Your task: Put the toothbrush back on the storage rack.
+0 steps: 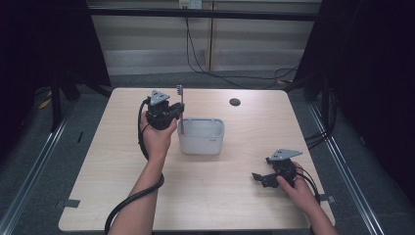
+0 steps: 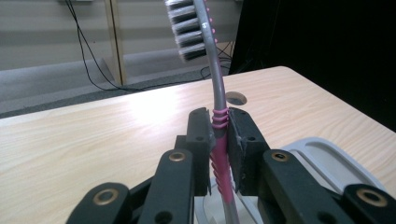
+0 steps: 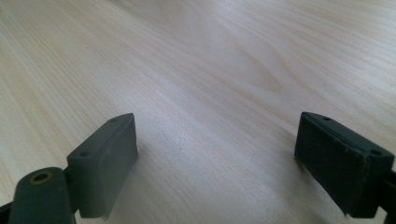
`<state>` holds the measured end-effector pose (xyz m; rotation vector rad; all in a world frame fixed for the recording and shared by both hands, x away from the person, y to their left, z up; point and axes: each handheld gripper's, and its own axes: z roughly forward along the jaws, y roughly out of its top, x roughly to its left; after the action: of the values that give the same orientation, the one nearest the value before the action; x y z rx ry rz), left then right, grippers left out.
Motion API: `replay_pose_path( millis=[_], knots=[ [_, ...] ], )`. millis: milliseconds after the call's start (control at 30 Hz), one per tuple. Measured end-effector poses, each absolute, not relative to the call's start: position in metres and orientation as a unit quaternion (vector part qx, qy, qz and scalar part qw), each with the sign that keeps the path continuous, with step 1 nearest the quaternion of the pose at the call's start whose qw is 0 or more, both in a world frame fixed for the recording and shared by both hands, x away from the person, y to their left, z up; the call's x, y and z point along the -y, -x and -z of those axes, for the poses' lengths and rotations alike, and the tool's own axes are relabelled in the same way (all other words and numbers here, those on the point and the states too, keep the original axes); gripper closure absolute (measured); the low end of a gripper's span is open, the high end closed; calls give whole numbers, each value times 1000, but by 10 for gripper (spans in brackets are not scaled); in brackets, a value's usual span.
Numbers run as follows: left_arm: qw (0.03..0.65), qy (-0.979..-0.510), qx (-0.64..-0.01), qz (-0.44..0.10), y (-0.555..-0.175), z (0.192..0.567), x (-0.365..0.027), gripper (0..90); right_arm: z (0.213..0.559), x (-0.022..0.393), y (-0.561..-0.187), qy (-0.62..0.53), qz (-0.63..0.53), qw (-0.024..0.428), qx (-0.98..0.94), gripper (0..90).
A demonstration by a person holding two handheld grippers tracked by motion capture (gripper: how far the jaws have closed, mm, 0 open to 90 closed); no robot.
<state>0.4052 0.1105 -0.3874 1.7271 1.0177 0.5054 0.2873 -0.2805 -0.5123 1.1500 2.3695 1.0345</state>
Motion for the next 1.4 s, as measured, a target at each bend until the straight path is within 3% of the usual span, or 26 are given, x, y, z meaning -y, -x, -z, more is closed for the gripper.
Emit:
replay_pose_path(
  millis=[1400],
  knots=[
    [495, -739, -414, -195, -390, 405, -109, 791, 512, 280, -288, -403, -359, 156, -827, 126]
  ],
)
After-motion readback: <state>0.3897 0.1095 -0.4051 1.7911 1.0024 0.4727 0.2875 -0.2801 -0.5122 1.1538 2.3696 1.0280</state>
